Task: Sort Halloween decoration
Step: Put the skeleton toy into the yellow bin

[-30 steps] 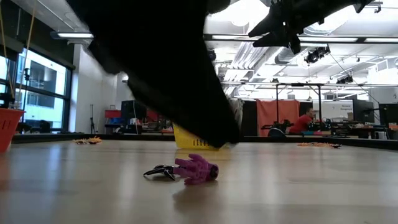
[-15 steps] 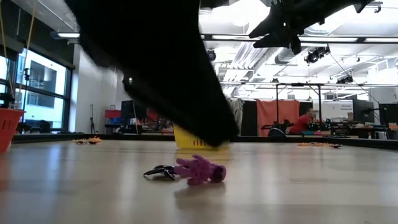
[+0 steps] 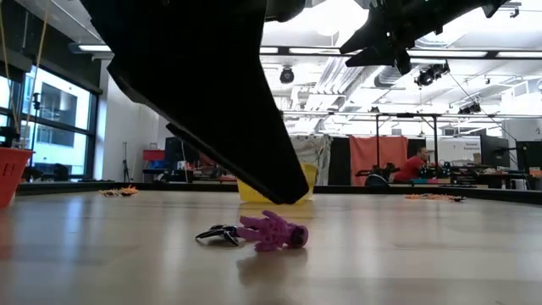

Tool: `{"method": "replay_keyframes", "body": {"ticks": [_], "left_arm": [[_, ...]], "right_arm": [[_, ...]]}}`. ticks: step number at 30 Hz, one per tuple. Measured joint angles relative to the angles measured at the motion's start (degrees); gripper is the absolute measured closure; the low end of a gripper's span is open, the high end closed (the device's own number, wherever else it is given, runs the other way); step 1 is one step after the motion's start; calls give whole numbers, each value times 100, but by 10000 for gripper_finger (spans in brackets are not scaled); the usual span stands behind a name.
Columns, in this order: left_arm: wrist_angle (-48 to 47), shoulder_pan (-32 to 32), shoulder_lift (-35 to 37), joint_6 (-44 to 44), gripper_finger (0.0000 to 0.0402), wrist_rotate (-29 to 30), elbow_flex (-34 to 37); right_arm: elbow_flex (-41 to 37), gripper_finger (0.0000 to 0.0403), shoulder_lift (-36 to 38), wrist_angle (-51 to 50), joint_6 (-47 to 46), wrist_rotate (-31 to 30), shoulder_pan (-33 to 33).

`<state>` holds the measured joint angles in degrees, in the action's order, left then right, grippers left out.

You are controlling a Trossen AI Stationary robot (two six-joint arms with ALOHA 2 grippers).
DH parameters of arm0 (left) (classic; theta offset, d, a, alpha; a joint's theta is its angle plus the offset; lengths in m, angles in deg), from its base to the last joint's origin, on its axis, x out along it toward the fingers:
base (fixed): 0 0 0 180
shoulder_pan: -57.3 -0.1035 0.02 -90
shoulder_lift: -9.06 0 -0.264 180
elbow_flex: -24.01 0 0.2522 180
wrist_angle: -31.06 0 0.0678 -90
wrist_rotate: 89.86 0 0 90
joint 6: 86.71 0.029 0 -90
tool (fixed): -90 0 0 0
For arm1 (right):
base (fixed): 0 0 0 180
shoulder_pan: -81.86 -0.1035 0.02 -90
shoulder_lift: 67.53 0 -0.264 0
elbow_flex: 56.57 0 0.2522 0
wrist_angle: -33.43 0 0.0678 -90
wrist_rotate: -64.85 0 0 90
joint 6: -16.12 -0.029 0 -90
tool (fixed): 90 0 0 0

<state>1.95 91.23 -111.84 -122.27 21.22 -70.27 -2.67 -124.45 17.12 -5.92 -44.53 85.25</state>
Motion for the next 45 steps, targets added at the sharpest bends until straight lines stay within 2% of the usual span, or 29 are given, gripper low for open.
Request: {"method": "replay_keyframes", "body": {"ticks": [27,30,35,40,45], "left_arm": [[-12,-20,-291,-293,273,-48,-11],[-60,-20,-291,-322,299,7,-13],[-120,-31,-262,-438,386,-159,-35],[-202,-13,100,-182,389,-281,-22],[-321,-22,889,256,396,326,-31]], "right_arm": [[0,240,0,-72,0,2,0],[0,240,0,-68,0,2,-1],[0,240,-1,-67,0,2,0],[0,240,-2,-70,0,5,1],[0,240,-2,-76,0,270,0]]}}
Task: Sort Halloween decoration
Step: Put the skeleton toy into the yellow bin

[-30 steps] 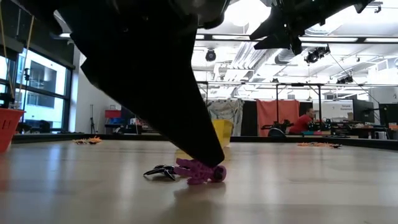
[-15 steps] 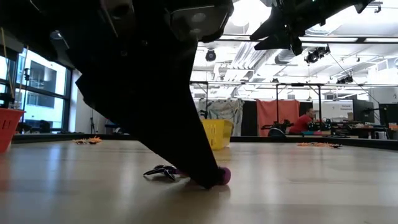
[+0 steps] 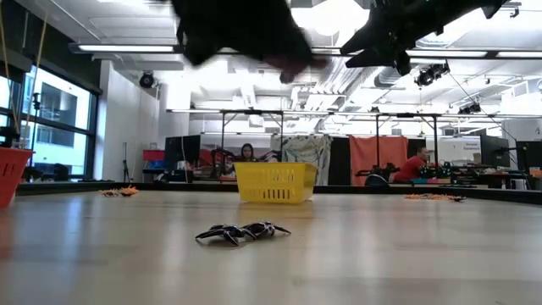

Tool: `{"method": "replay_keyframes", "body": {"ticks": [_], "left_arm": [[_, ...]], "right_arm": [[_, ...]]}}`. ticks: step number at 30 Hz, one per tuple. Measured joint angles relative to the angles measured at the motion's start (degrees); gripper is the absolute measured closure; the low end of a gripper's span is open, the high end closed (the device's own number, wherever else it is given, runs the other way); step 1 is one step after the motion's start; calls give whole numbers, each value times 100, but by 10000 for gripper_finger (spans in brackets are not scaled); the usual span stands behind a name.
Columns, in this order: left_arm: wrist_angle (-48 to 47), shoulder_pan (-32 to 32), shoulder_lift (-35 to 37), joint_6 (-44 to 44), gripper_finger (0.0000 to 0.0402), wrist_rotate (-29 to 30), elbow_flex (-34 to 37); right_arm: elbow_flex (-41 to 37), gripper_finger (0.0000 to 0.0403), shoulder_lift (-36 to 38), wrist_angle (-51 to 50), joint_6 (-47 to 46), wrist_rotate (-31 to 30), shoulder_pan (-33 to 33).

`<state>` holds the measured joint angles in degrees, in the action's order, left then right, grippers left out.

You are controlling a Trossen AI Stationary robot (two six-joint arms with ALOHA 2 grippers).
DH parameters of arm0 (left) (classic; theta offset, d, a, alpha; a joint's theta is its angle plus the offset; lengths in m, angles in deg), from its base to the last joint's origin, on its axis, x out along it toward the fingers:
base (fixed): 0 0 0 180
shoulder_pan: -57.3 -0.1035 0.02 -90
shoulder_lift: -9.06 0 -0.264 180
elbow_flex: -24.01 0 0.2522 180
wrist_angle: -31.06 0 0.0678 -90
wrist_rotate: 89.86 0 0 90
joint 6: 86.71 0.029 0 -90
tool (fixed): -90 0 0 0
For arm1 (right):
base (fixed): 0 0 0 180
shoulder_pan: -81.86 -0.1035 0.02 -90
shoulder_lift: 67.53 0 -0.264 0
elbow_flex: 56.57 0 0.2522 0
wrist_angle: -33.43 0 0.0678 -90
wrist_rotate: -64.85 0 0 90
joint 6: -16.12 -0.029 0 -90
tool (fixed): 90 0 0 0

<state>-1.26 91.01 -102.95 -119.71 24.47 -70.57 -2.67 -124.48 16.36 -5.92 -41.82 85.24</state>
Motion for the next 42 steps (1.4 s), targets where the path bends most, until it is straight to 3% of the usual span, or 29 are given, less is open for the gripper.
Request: {"method": "replay_keyframes", "body": {"ticks": [9,13,18,22,30,39,42], "left_arm": [[-539,-21,1723,-228,397,2232,298],[-599,-89,2468,-88,397,2575,806],[-361,-354,3419,63,398,2062,1807],[454,-670,4213,625,398,1559,2802],[2687,-1950,5806,2073,398,-337,4578],[3189,-3121,6419,2513,398,-2177,4933],[3220,-3319,6417,2487,397,-2417,4933]], "right_arm": [[0,240,0,11,238,653,-5],[0,240,0,111,246,889,-5],[-2,240,0,537,134,1221,-5],[-4,240,0,1132,96,1425,-5],[-4,240,0,2489,1,1427,-5],[-9,240,-173,2578,213,1364,-5],[-7,240,-330,2585,216,1360,-5]]}}
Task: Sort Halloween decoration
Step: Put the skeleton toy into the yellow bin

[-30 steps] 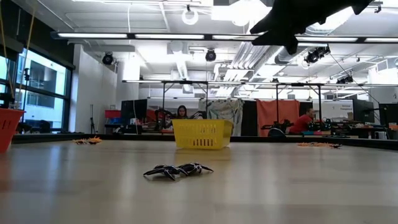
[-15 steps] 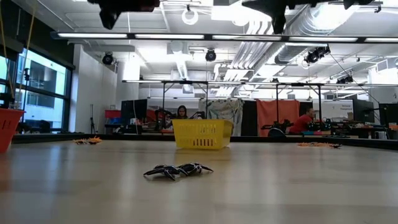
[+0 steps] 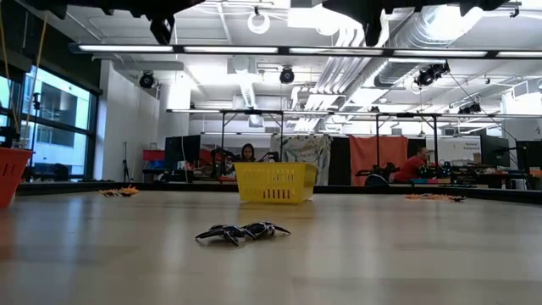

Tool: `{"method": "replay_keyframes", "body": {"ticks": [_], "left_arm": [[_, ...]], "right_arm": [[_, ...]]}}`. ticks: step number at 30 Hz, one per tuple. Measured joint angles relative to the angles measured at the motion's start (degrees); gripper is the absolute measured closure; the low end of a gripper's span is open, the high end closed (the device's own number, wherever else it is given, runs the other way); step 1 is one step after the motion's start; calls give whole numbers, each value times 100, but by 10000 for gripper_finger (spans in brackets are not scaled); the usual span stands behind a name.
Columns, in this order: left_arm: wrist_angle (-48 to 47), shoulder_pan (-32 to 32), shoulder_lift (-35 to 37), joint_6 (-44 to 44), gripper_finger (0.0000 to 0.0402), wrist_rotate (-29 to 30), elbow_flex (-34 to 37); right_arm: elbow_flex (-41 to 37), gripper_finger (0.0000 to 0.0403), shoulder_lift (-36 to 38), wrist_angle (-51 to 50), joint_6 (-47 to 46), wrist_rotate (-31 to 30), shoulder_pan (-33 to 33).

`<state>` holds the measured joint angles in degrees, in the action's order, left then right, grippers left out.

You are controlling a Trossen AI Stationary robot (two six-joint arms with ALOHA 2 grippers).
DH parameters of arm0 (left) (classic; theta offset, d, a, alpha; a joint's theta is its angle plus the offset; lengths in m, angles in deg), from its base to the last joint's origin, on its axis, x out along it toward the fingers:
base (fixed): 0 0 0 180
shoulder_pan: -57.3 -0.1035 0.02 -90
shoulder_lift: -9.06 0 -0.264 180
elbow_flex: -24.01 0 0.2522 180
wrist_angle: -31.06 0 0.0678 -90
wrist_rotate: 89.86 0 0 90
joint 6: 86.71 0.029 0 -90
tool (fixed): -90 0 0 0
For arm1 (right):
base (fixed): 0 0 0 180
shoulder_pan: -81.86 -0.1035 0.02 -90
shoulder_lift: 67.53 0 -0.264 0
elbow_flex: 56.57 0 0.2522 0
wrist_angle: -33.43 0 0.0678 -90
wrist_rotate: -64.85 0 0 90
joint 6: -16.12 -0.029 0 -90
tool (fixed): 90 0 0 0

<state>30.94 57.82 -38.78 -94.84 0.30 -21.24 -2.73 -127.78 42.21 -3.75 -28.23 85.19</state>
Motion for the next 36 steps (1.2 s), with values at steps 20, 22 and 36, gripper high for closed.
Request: {"method": "replay_keyframes", "body": {"ticks": [20,22,36], "left_arm": [[-37,-59,-172,-350,396,520,-24],[-46,-118,-387,-497,396,638,-123],[-1716,-878,-3138,113,396,-100,-2335]], "right_arm": [[0,240,-238,0,239,75,0],[0,240,-240,0,245,55,0],[0,240,-231,922,1070,-318,4]]}}
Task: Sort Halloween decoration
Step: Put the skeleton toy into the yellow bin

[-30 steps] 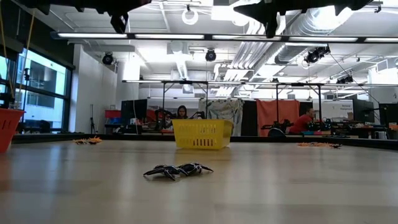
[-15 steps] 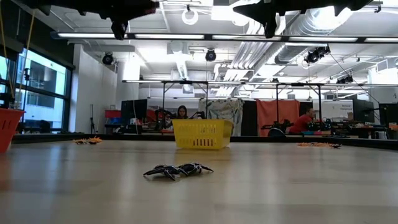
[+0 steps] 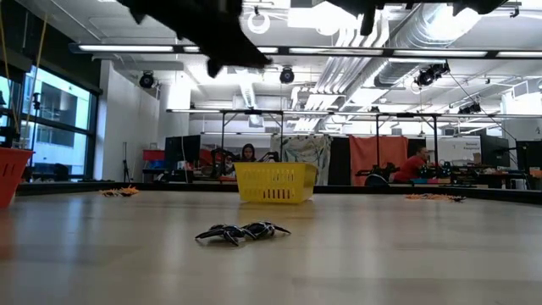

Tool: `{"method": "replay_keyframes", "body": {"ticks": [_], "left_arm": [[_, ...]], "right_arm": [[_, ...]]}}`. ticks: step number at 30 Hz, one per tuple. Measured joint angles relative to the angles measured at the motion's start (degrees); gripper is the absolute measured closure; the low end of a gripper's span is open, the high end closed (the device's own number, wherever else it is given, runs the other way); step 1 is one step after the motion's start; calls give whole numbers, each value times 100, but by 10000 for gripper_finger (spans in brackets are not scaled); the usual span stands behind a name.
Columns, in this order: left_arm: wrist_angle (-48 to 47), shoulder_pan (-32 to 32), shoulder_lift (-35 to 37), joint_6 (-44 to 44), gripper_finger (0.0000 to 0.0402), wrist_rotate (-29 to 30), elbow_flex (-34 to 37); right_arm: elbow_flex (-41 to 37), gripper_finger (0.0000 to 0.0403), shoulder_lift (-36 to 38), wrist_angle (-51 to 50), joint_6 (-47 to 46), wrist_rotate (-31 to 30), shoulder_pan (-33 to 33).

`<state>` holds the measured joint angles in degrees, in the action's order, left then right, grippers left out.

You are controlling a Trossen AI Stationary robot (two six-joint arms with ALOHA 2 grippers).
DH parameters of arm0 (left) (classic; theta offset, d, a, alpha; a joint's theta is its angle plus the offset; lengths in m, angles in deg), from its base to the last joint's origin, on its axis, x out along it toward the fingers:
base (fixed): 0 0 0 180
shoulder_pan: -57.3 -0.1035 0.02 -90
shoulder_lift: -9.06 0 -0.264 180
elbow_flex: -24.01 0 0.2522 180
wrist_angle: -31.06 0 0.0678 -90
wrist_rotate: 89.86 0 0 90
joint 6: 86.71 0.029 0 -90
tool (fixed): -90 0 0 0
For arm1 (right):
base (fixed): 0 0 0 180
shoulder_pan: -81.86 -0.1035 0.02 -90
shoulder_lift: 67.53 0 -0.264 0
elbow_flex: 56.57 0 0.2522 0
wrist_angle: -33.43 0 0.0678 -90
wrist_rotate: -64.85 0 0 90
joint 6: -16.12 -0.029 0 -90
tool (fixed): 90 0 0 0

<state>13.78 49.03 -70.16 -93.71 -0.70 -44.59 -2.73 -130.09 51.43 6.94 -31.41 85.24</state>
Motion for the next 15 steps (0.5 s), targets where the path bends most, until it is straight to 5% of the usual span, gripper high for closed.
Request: {"method": "replay_keyframes", "body": {"ticks": [15], "left_arm": [[40,-78,-2442,-348,385,128,-456]], "right_arm": [[0,240,0,311,37,-280,0]]}}
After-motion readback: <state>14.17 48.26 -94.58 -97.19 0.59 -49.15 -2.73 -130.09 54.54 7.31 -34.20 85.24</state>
